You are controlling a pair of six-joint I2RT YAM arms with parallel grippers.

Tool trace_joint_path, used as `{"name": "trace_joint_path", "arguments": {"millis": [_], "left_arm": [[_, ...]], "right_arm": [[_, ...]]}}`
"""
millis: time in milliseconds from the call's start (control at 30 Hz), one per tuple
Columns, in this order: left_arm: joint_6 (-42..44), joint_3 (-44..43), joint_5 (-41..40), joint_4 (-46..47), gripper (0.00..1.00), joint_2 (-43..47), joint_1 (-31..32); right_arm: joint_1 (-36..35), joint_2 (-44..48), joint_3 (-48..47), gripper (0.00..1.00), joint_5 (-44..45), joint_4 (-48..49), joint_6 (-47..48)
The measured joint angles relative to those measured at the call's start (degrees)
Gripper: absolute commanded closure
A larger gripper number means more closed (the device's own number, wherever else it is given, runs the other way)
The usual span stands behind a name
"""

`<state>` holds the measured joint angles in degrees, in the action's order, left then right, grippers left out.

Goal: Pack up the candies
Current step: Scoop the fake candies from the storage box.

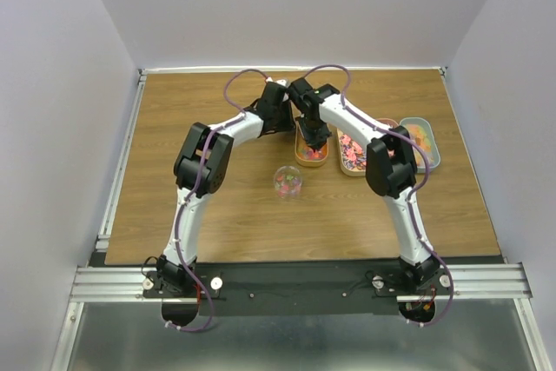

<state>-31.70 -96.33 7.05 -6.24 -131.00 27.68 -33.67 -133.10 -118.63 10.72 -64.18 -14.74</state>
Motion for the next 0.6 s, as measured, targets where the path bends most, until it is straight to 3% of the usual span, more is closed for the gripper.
{"name": "trace_joint_path", "arguments": {"millis": [600], "left_arm": [[-1.8, 7.0, 1.9, 1.7, 0.75, 4.3, 1.0]], "right_arm": [[0.0, 12.0, 25.5, 0.99, 2.1, 26.2, -4.9]]}}
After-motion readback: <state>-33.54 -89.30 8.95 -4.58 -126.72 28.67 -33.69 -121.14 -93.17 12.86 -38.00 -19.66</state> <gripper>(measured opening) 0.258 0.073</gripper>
